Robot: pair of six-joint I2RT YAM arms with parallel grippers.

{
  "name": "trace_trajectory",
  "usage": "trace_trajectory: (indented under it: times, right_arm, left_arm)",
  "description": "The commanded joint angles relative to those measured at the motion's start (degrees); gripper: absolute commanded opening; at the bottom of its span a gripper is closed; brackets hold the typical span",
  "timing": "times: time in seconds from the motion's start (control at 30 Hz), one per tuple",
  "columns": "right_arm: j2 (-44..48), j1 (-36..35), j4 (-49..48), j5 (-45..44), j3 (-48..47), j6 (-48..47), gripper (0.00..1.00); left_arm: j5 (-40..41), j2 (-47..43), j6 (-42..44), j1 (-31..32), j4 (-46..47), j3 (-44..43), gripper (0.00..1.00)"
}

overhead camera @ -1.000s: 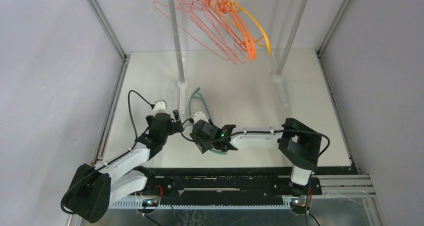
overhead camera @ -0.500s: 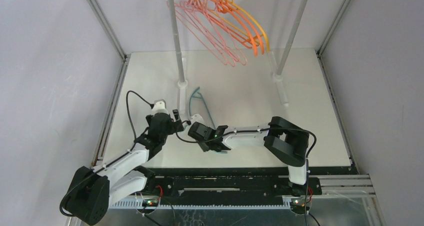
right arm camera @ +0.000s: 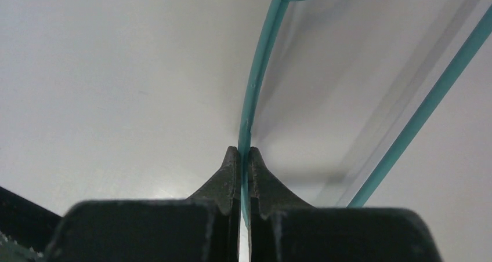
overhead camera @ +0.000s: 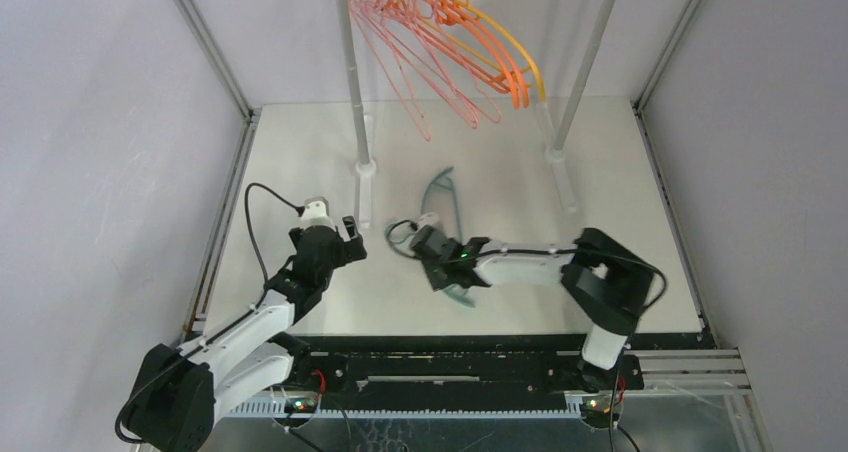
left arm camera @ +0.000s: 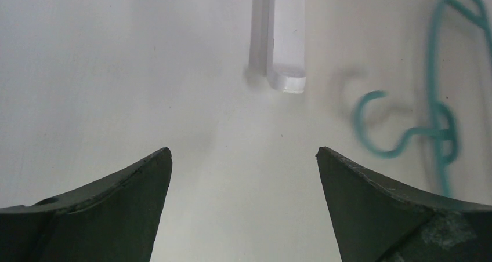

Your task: Organize the hangers

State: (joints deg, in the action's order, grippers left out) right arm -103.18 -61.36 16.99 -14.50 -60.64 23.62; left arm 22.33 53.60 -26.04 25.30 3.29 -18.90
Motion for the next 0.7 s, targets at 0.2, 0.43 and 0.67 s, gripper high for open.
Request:
trace_trajectory:
  times: [0.2, 0.43, 0.67]
  right_arm:
    - [29.05, 14.79, -2.31, 17.67, 11.78, 2.62, 0.00]
    - [40.64, 26.62, -1.76, 31.13, 14.61, 4.63, 0.00]
    - [49.08, 37.30, 3.48, 34.91, 15.57, 3.11, 0.00]
  left_arm:
    - [-0.17, 0.28, -0.85, -0.43, 1.71, -1.31, 0.99]
    - [-0.42, 0.28, -0.93, -0.49, 1.81, -1.21, 0.99]
    - [-0.88, 0.69, -0.87, -0.45, 2.07, -1.32, 0.99]
